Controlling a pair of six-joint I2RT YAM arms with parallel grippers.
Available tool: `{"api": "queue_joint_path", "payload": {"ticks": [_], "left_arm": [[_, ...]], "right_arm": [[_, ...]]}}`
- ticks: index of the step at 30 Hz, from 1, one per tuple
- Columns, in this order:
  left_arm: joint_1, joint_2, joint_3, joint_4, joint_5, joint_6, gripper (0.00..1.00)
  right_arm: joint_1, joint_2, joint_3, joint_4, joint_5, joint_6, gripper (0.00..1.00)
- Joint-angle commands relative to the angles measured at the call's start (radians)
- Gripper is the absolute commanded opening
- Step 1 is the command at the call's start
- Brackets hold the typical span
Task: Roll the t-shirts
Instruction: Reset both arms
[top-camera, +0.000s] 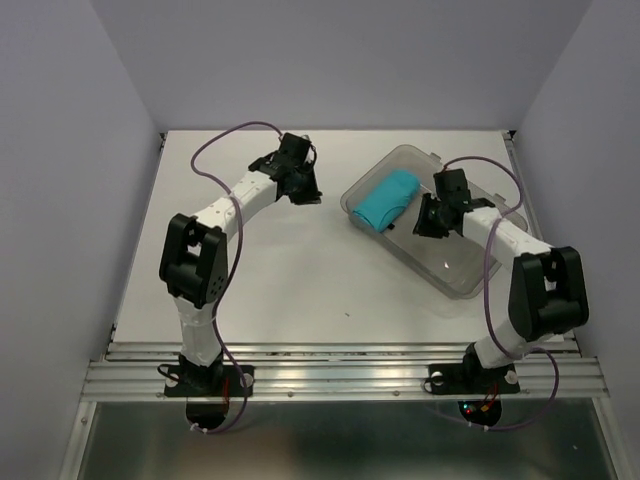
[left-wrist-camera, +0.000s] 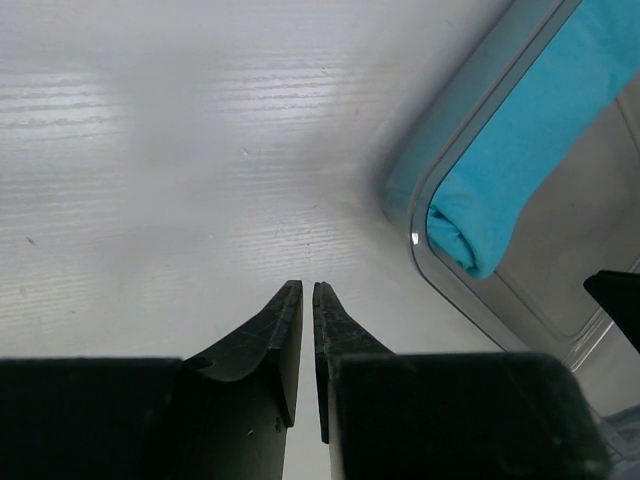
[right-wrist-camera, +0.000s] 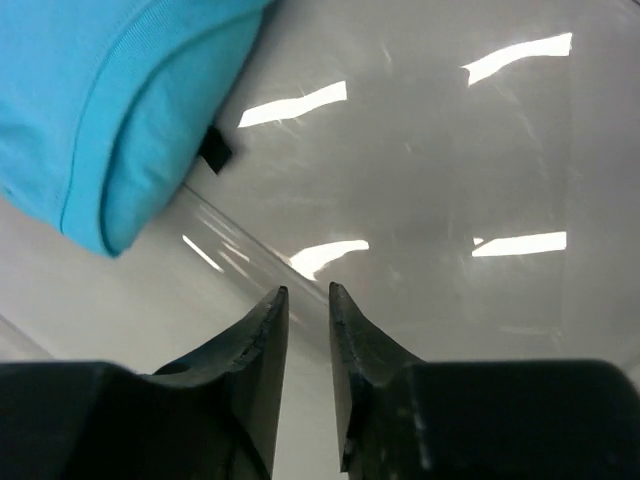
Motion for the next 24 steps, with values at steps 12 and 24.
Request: {"api": "queue_joint_path", "payload": {"ticks": [12,24], "left_arm": [[0.0,-0.467,-0.325,0.063,-0.163,0.048,0.25],[-0.001,-0.916,-0.489,0.066,-0.25,0.095,0.31]], "right_arm": [[0.005,-0.406,-0.047,-0.018,0.261,0.009,1.0],[0.005,-0.553,0.015,-0.104,0.276,-0.03,1.0]]}}
